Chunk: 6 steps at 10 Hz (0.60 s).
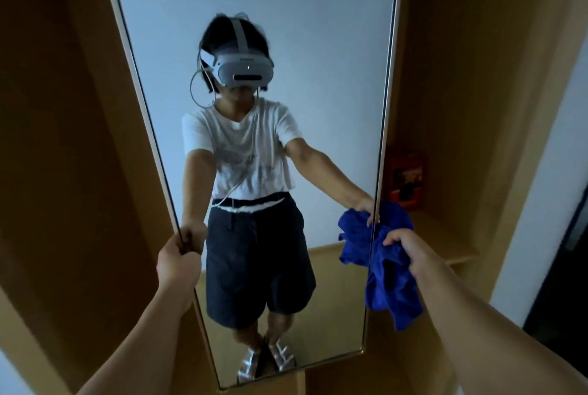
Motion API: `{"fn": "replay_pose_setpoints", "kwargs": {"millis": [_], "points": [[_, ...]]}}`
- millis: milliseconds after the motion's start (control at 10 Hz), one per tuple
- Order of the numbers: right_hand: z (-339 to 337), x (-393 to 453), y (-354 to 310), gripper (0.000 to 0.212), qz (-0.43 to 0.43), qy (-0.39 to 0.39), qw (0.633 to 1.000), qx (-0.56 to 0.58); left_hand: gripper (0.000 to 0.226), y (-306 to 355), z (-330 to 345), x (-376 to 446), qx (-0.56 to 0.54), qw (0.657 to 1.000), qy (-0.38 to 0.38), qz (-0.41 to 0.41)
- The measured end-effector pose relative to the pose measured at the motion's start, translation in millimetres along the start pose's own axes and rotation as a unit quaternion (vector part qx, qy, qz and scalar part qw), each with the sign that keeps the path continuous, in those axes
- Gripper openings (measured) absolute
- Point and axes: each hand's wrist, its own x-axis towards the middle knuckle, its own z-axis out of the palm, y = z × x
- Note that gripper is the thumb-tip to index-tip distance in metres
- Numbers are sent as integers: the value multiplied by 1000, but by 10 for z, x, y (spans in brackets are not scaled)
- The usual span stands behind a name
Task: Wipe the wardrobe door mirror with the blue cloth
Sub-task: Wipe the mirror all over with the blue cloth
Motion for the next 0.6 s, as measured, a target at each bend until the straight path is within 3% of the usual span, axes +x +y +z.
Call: {"fn": "replay_pose_setpoints", "kwargs": {"millis": [100, 200, 300, 400, 600], "points": [[-61, -708, -673, 53, -30, 42, 991, 121, 46, 327, -106, 19, -35, 999, -22, 6], [-523, -1288, -504, 52, -227, 81, 949, 203, 28, 665, -168, 16, -92, 994, -33, 37], [-1027, -1402, -48, 8, 175, 146, 943, 241, 20, 908, -263, -21, -119, 988, -45, 88], [-1139, -1221, -196, 7, 193, 132, 944, 231, 44, 1222, -334, 12, -145, 981, -32, 127], [-1307, -1168, -574, 44, 119, 145, 952, 244, 60, 1742, -500, 64, -208, 970, 0, 122]]}}
